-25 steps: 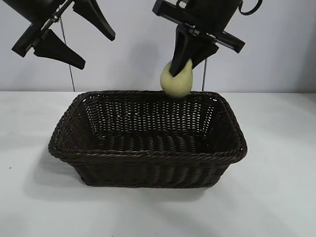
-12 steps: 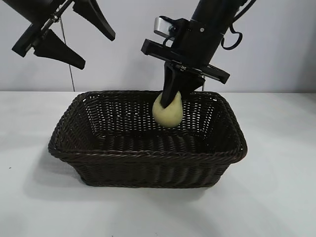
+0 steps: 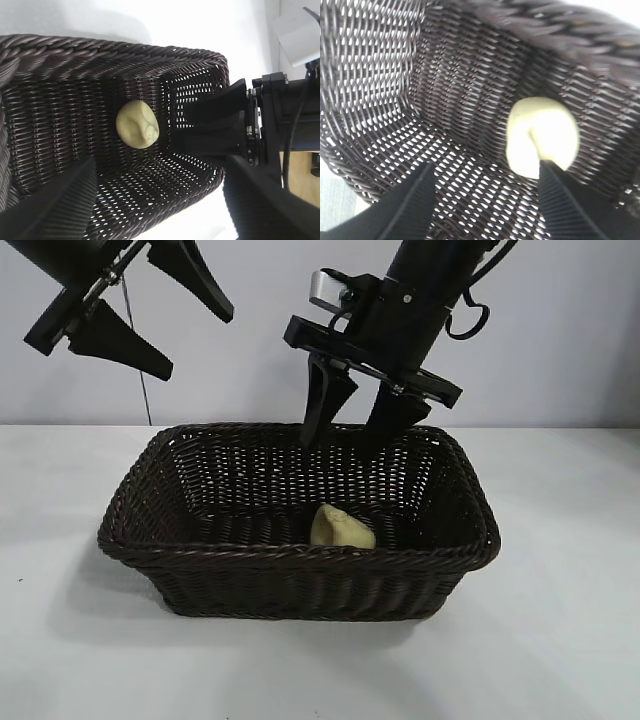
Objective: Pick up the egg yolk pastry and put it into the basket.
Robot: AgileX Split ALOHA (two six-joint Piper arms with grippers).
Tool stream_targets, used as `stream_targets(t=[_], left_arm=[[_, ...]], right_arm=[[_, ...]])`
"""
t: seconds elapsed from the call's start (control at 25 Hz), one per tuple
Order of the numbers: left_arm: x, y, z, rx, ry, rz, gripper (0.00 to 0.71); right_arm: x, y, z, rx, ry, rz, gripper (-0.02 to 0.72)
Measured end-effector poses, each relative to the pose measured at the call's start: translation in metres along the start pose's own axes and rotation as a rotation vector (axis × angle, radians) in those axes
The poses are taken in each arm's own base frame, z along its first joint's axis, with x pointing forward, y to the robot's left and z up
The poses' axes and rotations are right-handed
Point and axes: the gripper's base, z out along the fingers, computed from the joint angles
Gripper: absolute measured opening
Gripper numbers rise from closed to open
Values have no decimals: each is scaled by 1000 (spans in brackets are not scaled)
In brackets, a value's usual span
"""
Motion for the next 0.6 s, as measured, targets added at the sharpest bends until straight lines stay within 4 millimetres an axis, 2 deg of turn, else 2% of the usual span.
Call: stream_targets(t=[0.2, 0.28, 0.6], left_arm=[[0, 0, 0, 0, 0, 0, 517], [0, 0, 0, -2, 0, 1, 517], [0, 0, 0, -2, -2, 1, 517]], right_arm=[[0, -2, -2, -2, -2, 7, 442], [0, -6, -10, -1, -20, 16, 442], [7, -27, -84, 22, -183, 64, 444]])
